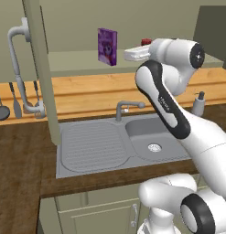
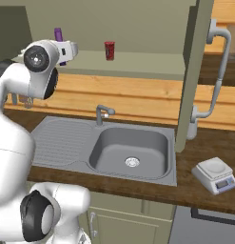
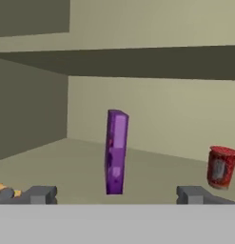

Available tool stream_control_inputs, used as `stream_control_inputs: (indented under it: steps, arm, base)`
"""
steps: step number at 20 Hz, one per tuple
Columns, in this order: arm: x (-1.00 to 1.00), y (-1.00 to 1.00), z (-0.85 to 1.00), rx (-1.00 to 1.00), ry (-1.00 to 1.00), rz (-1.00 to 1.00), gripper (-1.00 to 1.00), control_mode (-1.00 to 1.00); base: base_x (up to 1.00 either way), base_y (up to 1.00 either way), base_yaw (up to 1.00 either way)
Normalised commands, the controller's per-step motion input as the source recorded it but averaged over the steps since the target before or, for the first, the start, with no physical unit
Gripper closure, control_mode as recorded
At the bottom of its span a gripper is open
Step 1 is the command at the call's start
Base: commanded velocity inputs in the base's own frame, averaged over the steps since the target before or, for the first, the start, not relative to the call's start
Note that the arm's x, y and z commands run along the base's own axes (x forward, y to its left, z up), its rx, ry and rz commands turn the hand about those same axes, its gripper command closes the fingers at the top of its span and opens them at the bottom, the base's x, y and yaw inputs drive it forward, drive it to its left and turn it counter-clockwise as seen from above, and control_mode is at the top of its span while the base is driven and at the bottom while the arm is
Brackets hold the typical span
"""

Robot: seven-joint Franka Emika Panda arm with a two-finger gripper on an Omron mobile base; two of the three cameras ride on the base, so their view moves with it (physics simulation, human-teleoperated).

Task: Pick the cereal and place it on the digital scale for weighing, and close the cabinet.

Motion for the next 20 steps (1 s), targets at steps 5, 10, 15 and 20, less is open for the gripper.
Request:
stream_control_inputs:
  steps: [5,10,15,20]
  arm:
    - [0.55,0.03,0.02,0.05,0.00,0.00,-1.00,-1.00]
    - [0.37,0.02,0.00,0.12,0.00,0.00,-1.00,-1.00]
    - [0.33,0.17,-0.02,0.08,0.00,0.00,-1.00,-1.00]
    - [0.46,0.26,-0.01,0.00,0.01,0.00,-1.00,-1.00]
  base:
    - [0.00,0.00,0.00]
    - [0.00,0.00,0.00]
    - [0.00,0.00,0.00]
    - [0.00,0.00,0.00]
